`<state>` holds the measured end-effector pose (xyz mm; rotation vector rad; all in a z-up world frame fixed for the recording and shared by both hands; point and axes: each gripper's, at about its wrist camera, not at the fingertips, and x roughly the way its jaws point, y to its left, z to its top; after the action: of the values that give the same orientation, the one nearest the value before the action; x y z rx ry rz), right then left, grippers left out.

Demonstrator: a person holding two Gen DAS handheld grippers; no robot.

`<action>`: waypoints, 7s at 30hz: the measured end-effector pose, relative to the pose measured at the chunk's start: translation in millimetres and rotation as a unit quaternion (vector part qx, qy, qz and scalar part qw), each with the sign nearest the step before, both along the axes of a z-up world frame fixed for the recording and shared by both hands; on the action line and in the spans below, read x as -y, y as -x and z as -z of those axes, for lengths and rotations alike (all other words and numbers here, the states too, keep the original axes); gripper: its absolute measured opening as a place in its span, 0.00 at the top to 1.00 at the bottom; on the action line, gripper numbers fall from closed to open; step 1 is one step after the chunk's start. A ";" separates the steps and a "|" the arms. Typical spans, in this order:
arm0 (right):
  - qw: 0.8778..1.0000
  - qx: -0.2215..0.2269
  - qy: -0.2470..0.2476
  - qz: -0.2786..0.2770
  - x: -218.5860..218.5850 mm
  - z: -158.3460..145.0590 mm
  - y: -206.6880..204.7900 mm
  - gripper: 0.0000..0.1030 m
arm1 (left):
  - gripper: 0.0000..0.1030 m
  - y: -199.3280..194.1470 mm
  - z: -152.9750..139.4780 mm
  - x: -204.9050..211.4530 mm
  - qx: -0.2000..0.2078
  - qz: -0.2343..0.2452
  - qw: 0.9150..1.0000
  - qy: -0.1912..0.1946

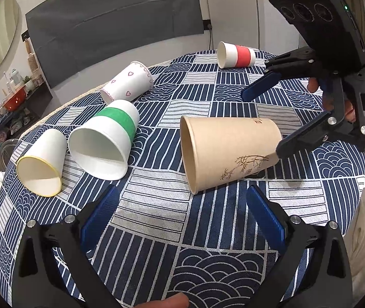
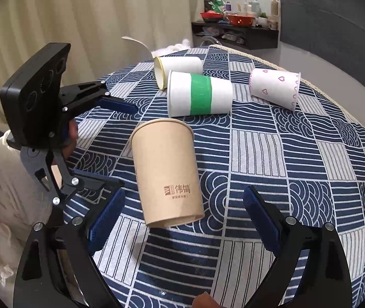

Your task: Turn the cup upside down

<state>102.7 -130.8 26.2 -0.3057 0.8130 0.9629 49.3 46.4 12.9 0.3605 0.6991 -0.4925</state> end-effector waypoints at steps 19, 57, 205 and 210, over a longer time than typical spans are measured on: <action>0.993 -0.011 0.014 0.120 96.0 -9.2 41.9 0.09 | 0.06 3.5 -25.7 76.4 0.022 0.202 0.956 -0.214; 0.988 -0.016 0.016 0.153 78.4 5.4 22.0 0.09 | 0.41 -71.0 -57.5 69.8 -0.012 0.107 0.994 -0.027; 0.926 0.162 -0.032 0.338 6.8 34.7 96.0 0.08 | 0.06 33.7 17.7 -24.9 0.079 -0.179 0.971 0.134; 0.926 0.163 -0.031 0.338 6.9 34.7 96.0 0.08 | 0.06 32.8 17.9 -26.2 0.076 -0.181 0.971 0.137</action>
<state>6.7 -137.7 -8.4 -0.1056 0.5176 0.2725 16.5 72.6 -5.1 0.0073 0.5242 -0.2071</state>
